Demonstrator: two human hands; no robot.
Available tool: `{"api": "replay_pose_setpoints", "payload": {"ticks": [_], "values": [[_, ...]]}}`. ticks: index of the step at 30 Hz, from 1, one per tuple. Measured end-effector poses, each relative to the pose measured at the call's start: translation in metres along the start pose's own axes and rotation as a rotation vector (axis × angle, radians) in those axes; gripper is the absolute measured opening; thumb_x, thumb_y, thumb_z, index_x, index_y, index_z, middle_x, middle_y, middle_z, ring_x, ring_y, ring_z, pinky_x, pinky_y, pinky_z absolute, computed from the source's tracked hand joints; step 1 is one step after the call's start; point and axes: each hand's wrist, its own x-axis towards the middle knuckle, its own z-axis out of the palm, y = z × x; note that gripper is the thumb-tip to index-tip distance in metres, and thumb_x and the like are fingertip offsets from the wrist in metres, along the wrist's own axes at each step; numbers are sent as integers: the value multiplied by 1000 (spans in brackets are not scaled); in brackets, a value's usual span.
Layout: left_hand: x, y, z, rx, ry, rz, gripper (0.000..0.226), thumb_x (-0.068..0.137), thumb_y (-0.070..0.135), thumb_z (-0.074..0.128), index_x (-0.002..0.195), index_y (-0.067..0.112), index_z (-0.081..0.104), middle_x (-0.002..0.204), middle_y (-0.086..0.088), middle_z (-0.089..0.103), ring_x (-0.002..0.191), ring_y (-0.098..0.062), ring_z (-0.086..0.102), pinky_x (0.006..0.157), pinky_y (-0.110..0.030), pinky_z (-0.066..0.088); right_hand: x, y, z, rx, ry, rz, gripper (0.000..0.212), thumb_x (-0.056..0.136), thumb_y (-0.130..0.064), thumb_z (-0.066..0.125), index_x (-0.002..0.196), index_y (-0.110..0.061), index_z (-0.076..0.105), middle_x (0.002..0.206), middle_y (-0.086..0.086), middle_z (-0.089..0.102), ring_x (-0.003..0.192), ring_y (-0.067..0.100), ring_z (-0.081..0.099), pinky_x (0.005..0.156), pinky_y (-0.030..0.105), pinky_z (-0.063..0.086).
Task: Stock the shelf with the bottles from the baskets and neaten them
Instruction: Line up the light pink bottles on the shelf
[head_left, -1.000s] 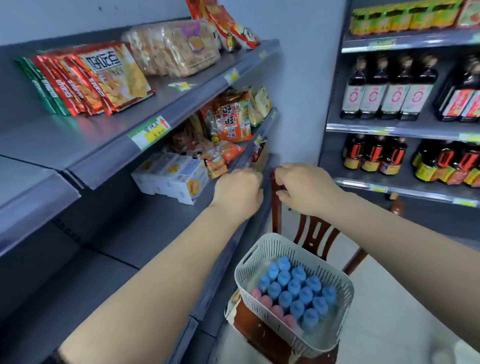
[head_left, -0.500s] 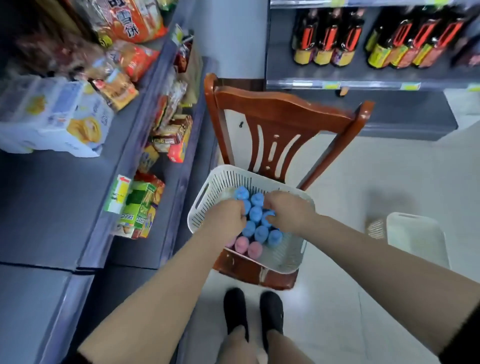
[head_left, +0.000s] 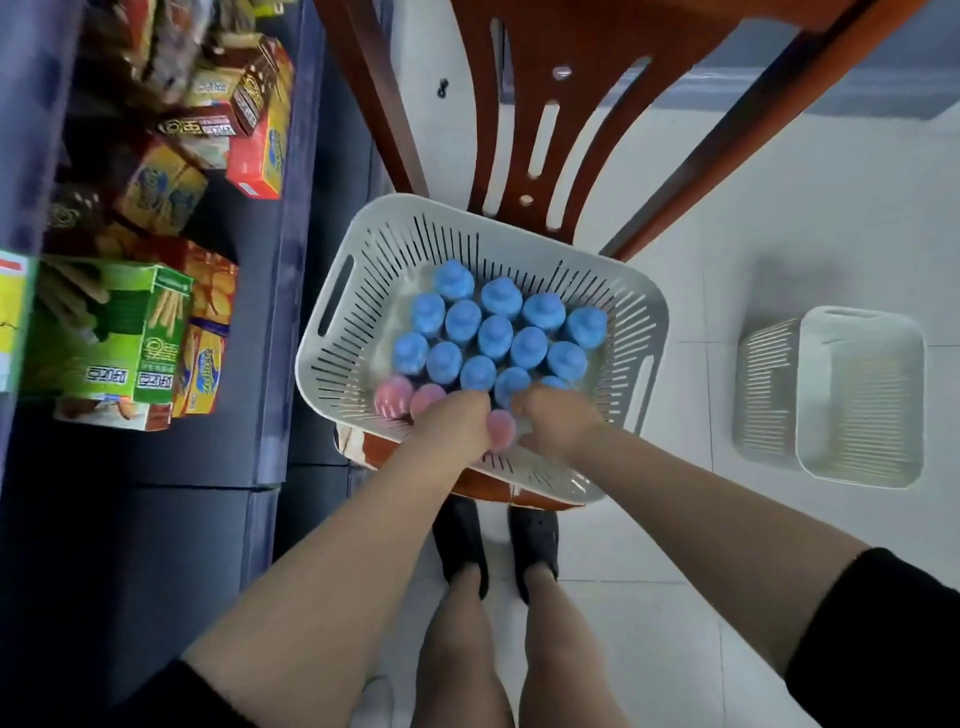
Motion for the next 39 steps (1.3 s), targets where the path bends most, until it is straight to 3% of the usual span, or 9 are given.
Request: {"api": "replay_pose_setpoints", "payload": {"ticks": [8, 14, 21, 24, 26, 30, 34, 37, 39], "values": [[28, -9, 31, -13, -34, -49, 18, 89, 28, 52, 103, 20, 60, 101, -4, 60, 92, -24, 57, 83, -38, 49, 39, -5, 34, 69, -80, -4, 9, 88, -26, 51, 93, -20, 56, 96, 4, 57, 96, 27, 58, 74, 33, 44], [25, -16, 35, -51, 31, 3, 18, 91, 24, 50, 105, 19, 60, 104, -4, 54, 94, -24, 53, 85, -41, 49, 36, 1, 40, 84, 15, -101, 23, 91, -29, 51, 107, -15, 60, 111, 5, 60, 102, 25, 57, 89, 36, 48], [-11, -10, 4, -129, -69, 35, 18, 84, 30, 59, 96, 17, 60, 96, -3, 59, 94, -24, 57, 84, -34, 48, -12, 2, 3, 162, 241, -213, 22, 87, -38, 56, 99, -19, 56, 97, -5, 51, 92, 19, 53, 69, 29, 36], [-40, -8, -16, -247, 28, 136, 16, 78, 22, 64, 90, 19, 52, 87, 2, 59, 90, -22, 59, 74, -31, 47, -36, -8, -28, 246, 271, -217, 33, 86, -43, 60, 103, -15, 59, 96, -6, 53, 89, 17, 52, 71, 32, 42], [-64, -4, -36, -367, 123, 172, 24, 78, 15, 66, 98, 19, 53, 92, 4, 58, 90, -19, 58, 71, -27, 41, -52, -18, -54, 326, 332, -238, 37, 83, -43, 64, 100, -11, 61, 94, -2, 58, 87, 18, 55, 74, 33, 44], [-113, 2, -84, -606, 306, 280, 45, 76, 8, 72, 118, 11, 56, 108, -1, 62, 96, -17, 59, 83, -27, 47, -90, -43, -111, 470, 500, -287, 35, 79, -40, 71, 91, -8, 64, 84, -1, 58, 80, 16, 55, 73, 29, 42], [-165, 5, -134, -808, 479, 375, 49, 76, 2, 74, 121, 3, 55, 107, -2, 60, 94, -16, 57, 73, -7, 46, -130, -74, -176, 497, 657, -384, 37, 78, -37, 72, 83, -2, 62, 82, 13, 61, 75, 24, 55, 72, 39, 43], [-207, 10, -171, -918, 601, 440, 45, 76, 1, 73, 118, 4, 57, 113, -10, 64, 98, -21, 61, 85, -24, 51, -164, -103, -223, 497, 766, -474, 35, 81, -31, 71, 79, 2, 61, 74, 13, 55, 69, 22, 48, 65, 35, 37], [-237, 11, -194, -935, 698, 493, 38, 78, 3, 72, 113, 11, 59, 104, -2, 66, 96, -17, 62, 85, -21, 50, -186, -125, -251, 503, 820, -554, 39, 80, -36, 70, 76, 2, 61, 69, 13, 54, 66, 26, 47, 63, 35, 37]]}}
